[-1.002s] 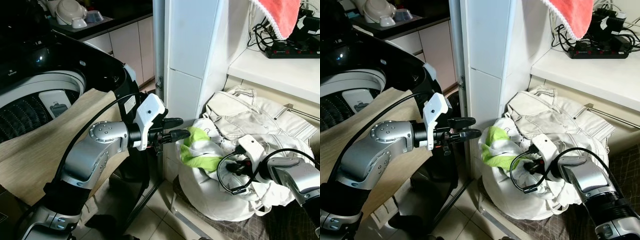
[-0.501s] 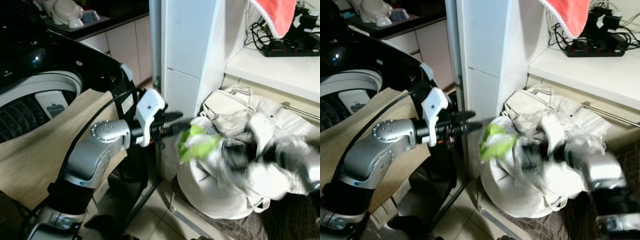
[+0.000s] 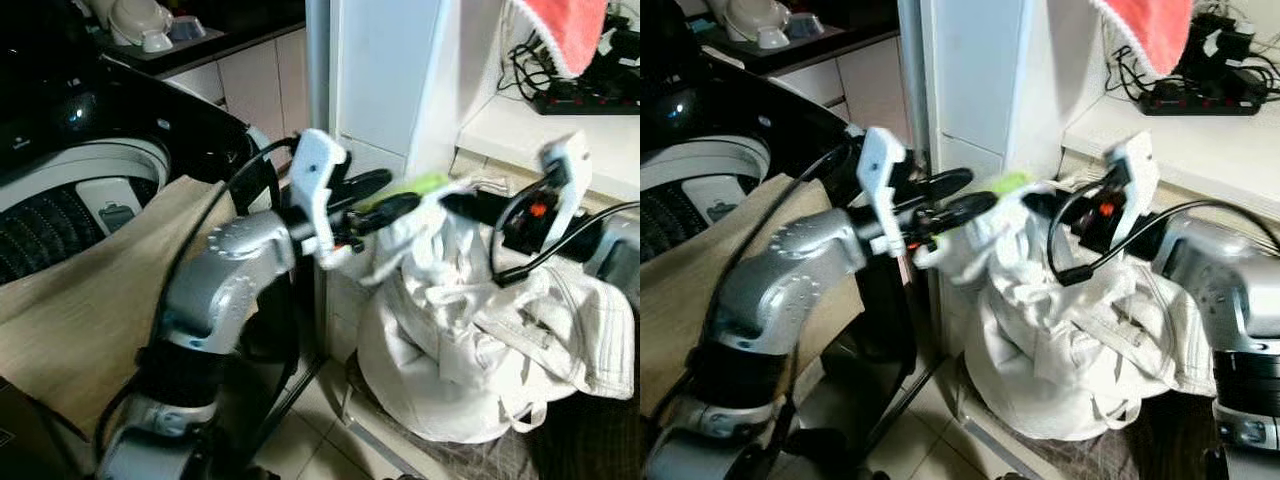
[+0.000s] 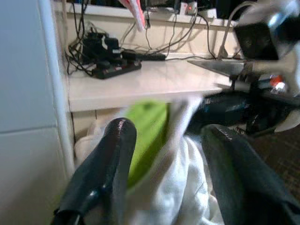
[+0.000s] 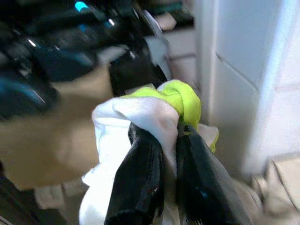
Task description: Clothes washing
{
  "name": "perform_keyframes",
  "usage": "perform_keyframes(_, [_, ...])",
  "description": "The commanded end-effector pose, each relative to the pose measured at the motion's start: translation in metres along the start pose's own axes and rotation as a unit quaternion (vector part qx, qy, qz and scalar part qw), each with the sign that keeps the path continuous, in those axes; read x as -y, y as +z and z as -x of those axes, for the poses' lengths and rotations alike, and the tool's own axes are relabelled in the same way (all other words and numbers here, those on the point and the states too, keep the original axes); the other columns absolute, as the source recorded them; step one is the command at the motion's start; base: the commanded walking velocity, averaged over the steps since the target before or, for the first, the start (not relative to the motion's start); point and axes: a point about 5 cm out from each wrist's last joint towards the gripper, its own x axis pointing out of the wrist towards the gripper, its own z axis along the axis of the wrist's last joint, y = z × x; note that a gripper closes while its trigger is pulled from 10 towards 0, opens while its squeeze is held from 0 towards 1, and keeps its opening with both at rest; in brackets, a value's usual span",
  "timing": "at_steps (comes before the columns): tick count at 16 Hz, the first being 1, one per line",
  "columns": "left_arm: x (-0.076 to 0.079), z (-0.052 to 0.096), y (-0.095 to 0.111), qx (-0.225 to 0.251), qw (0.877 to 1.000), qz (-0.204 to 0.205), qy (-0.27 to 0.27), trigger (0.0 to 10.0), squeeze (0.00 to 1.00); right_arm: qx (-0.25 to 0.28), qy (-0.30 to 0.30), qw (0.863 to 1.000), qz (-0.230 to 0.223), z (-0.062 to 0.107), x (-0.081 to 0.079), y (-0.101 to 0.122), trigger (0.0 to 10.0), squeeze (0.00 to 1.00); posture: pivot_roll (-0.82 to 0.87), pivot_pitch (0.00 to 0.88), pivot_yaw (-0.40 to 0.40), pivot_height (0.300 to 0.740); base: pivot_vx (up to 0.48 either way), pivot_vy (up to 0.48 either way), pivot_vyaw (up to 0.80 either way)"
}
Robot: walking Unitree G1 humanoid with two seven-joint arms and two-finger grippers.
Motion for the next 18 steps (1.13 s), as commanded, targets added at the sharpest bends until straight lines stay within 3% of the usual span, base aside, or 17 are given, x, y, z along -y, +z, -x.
perform_keyframes(1, [0.002,-0.007,-0.001,-0.003,1.000,-0.009,0.003,10.0,1.00,0.031,0.023,0.999,0.013,-0.001,-0.008,0.016,0.0,0.00,-0.09,0.000,0.052,0.740,0.000,0.000,0.00])
perform_keyframes(2, [0.003,-0.009,-0.001,-0.002,1.000,-0.007,0.002,10.0,1.00,0.034,0.026,0.999,0.013,-0.001,-0.009,0.017,0.0,0.00,-0.09,0.000,0.055,0.740,0.000,0.000,0.00])
perform_keyframes(3, [0.005,-0.014,-0.005,-0.007,1.000,-0.025,0.013,10.0,0.00,0.036,0.034,0.999,0.016,-0.001,-0.013,0.018,0.0,0.00,-0.09,0.000,0.058,0.740,0.000,0.000,0.00])
perform_keyframes(7, [0.007,-0.019,-0.012,-0.021,0.999,-0.044,0.015,10.0,0.00,0.040,0.040,0.998,0.017,0.001,-0.019,0.020,0.0,0.00,-0.10,0.000,0.065,0.740,0.000,0.000,0.00])
perform_keyframes(8, [0.006,-0.018,-0.012,-0.018,0.999,-0.038,0.019,0.0,0.00,0.040,0.040,0.998,0.017,0.001,-0.019,0.020,0.0,0.00,-0.10,0.000,0.065,0.740,0.000,0.000,0.00])
perform_keyframes(12, [-0.003,-0.011,-0.008,-0.004,0.999,-0.029,0.035,0.0,0.00,0.038,0.033,0.999,0.017,0.000,-0.018,0.019,0.0,0.00,-0.09,0.000,0.062,0.740,0.000,0.000,0.00])
perform_keyframes(18, [-0.004,-0.009,-0.008,0.001,0.999,-0.021,0.032,0.0,0.00,0.039,0.021,0.999,0.019,-0.002,-0.016,0.020,0.0,0.00,-0.09,0.000,0.060,0.740,0.000,0.000,0.00])
